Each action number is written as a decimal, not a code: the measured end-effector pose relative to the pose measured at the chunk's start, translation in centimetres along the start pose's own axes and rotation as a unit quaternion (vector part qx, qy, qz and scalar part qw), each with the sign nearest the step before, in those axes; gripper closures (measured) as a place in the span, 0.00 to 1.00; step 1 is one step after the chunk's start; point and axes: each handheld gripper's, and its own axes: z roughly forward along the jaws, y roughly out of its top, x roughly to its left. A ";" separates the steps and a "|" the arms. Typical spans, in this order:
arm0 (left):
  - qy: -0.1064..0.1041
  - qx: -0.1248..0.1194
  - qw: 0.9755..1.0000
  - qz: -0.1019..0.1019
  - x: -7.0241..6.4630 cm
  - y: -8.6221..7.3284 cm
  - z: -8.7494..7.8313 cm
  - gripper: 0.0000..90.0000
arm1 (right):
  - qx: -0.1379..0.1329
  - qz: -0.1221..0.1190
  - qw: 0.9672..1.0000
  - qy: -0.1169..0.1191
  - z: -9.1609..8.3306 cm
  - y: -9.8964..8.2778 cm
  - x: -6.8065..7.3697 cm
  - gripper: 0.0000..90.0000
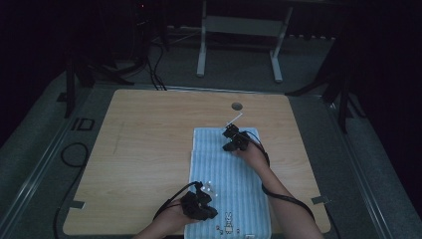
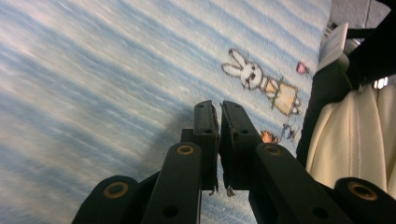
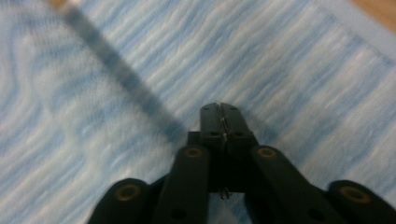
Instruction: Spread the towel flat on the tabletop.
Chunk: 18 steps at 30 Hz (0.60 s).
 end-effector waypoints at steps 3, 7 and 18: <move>-0.006 0.000 1.000 -0.001 0.1 -0.1 0.1 0.94 | 0.002 0.003 1.000 -0.010 0.2 0.6 -0.5 0.99; -0.010 -0.001 1.000 -0.003 0.1 -0.1 0.2 0.94 | 0.003 0.021 1.000 -0.019 0.7 1.8 -1.6 1.00; -0.017 -0.003 1.000 -0.002 -0.1 -0.2 0.3 0.94 | 0.019 0.050 0.998 -0.036 1.7 4.9 -4.7 1.00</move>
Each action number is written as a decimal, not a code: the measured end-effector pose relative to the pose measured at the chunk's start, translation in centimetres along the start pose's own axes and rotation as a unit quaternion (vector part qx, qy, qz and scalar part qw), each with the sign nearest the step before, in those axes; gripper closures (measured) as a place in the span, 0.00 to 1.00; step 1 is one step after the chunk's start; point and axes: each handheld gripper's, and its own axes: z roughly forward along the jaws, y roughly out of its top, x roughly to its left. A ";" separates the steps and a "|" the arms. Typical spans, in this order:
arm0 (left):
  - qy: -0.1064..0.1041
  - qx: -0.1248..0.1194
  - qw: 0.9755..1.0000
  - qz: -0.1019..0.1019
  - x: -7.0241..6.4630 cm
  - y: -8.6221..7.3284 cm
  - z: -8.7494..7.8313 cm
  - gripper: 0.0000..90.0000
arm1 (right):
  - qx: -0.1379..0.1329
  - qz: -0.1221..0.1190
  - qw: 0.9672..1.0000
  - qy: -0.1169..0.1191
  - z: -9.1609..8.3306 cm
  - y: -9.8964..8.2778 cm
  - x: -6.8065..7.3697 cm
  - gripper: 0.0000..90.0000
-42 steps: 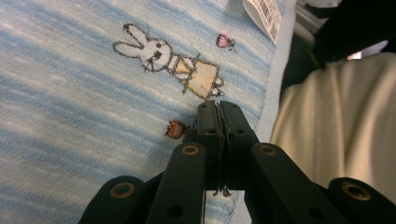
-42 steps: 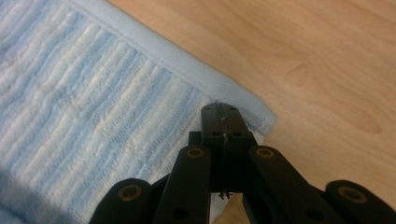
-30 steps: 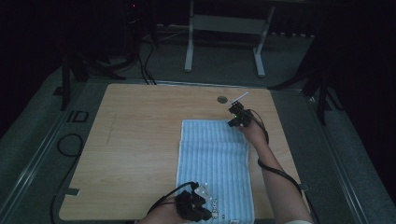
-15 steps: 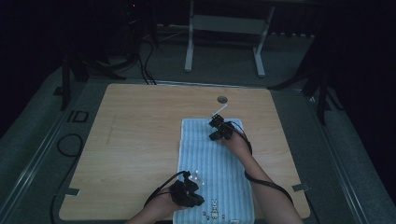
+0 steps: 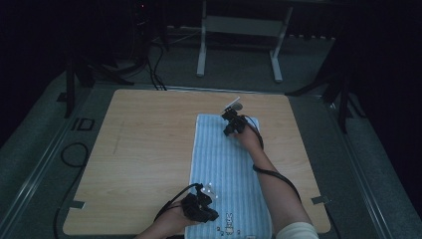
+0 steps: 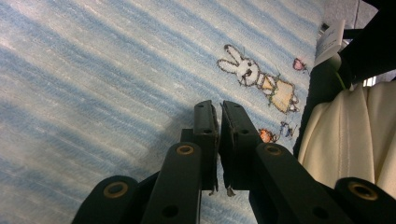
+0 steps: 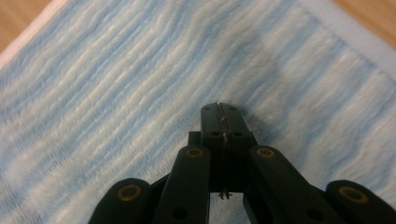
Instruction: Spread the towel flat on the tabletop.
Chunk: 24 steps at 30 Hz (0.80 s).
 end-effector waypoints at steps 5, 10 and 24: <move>0.000 -0.007 1.000 -0.001 0.0 0.2 0.0 0.90 | 0.017 0.000 1.000 0.005 0.2 1.3 -0.8 0.97; 0.025 -0.022 0.999 0.003 0.5 0.2 -1.4 0.77 | -0.024 0.011 1.000 0.010 -2.6 -0.3 -1.6 0.96; 0.071 -0.043 0.996 -0.028 3.1 -1.0 -2.0 0.50 | -0.034 0.004 0.999 -0.008 -5.1 -13.2 -0.3 0.78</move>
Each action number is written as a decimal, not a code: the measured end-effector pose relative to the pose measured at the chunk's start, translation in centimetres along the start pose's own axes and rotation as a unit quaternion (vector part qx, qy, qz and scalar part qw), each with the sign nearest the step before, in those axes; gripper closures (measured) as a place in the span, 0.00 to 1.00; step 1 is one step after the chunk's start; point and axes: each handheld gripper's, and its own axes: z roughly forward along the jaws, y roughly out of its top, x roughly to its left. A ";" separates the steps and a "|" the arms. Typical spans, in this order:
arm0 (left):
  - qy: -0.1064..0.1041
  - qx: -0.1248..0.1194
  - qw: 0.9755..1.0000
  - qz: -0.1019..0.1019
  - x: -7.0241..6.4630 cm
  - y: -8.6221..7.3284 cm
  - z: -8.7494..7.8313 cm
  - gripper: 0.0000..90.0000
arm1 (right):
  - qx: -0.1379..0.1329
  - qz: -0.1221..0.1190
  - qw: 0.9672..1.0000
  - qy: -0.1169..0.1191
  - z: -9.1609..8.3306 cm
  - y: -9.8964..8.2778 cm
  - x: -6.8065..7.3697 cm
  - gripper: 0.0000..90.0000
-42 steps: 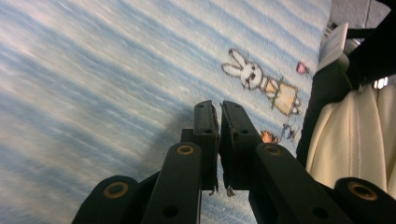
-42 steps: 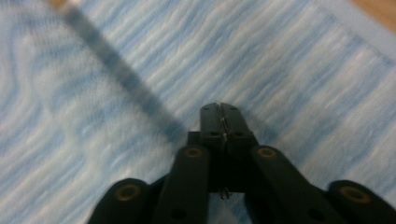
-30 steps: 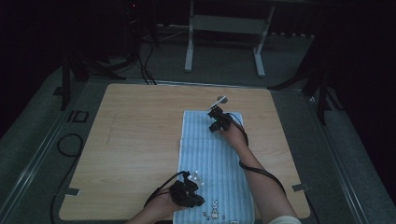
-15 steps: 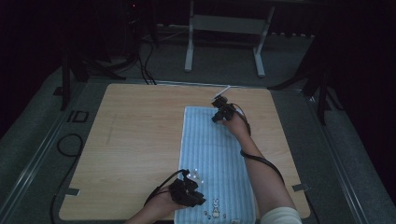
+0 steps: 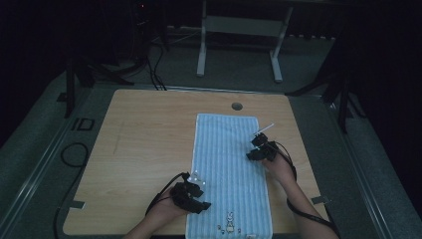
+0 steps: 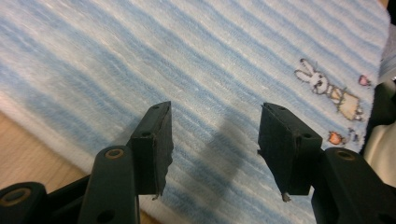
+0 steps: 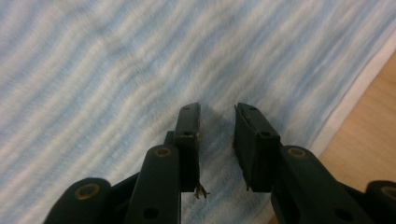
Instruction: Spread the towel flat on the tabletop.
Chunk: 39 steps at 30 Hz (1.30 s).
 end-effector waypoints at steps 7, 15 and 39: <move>-0.003 0.000 1.000 0.004 0.0 0.7 0.5 0.50 | -0.013 0.008 1.000 -0.003 0.2 0.2 -1.0 0.77; -0.006 0.001 1.000 0.012 0.3 2.1 1.4 0.50 | -0.007 0.030 1.000 -0.006 0.3 0.8 -2.9 0.77; 0.065 -0.029 0.997 -0.023 1.8 4.0 -0.9 0.42 | -0.045 0.042 0.998 -0.015 -3.4 -0.7 -3.5 0.59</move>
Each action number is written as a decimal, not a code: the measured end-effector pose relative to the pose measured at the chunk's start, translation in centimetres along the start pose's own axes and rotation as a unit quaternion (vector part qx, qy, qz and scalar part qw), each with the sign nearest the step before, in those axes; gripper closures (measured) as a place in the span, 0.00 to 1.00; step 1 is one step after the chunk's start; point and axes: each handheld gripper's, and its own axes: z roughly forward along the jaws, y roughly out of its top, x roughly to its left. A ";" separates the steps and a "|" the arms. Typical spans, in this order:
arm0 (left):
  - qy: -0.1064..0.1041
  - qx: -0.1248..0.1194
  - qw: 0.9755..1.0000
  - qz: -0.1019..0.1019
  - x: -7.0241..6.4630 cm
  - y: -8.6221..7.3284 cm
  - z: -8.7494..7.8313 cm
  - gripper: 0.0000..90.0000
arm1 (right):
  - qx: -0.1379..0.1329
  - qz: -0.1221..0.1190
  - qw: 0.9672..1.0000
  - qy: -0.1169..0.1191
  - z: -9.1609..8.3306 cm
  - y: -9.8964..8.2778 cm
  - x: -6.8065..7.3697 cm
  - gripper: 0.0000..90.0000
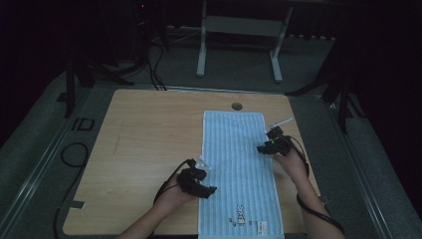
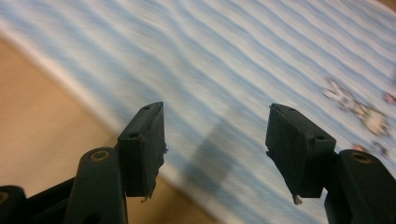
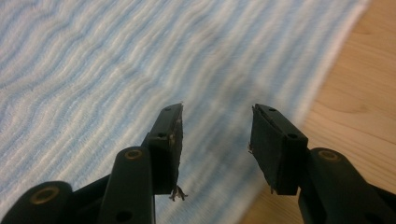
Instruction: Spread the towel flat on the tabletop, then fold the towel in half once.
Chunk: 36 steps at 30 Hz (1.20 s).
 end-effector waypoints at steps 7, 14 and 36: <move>0.040 -0.027 0.998 -0.034 4.8 2.5 -1.3 0.42 | -0.007 0.018 1.000 -0.005 -1.4 0.3 -1.7 0.58; 0.079 -0.020 0.996 -0.046 8.3 5.3 -0.2 0.42 | 0.000 0.033 0.999 -0.013 -1.2 1.3 -3.5 0.58; 0.106 0.030 0.987 -0.119 13.1 8.9 7.3 0.44 | 0.052 0.071 0.995 -0.051 3.7 3.2 -5.7 0.62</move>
